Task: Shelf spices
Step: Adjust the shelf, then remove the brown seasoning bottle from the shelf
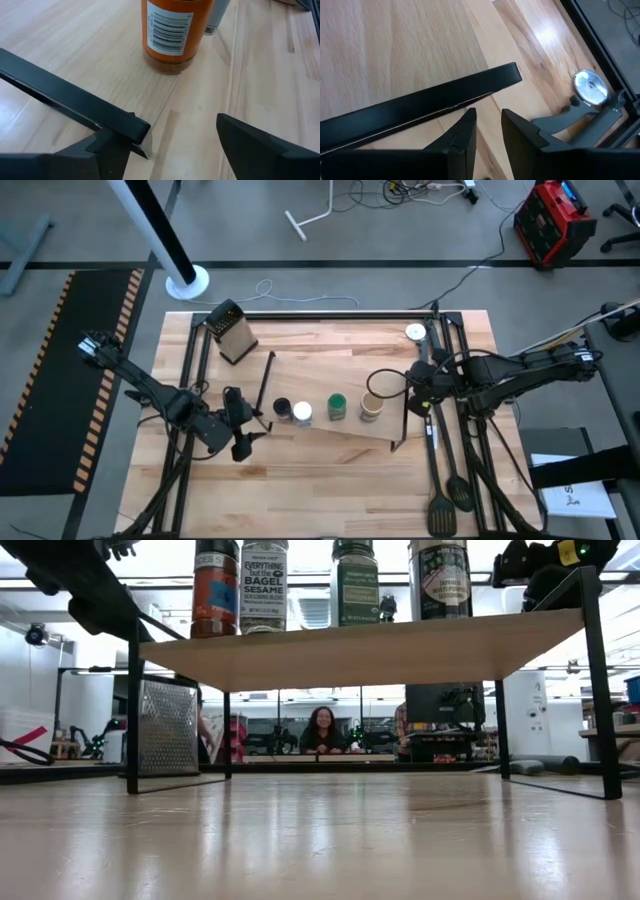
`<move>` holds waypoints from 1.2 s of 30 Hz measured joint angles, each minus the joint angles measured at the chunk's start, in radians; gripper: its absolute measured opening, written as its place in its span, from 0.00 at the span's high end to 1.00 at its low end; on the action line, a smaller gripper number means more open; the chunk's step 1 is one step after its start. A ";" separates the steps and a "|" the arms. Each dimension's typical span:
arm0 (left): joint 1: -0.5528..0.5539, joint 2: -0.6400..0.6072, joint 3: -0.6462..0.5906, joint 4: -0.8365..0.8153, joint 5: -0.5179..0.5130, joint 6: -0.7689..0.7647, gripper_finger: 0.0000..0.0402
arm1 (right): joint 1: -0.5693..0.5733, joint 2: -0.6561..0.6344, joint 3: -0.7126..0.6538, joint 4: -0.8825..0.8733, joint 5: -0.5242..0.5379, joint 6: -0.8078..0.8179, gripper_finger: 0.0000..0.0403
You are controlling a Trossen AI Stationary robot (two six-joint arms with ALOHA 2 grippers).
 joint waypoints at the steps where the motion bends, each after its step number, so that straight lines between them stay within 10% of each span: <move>1: 0.000 0.000 0.000 0.000 -0.001 0.000 0.34 | 0.000 0.000 0.000 0.001 0.000 0.000 0.82; 36: -0.002 -0.091 -0.004 -0.160 0.030 -0.042 0.31 | 0.000 -0.002 -0.001 0.018 -0.042 -0.006 0.82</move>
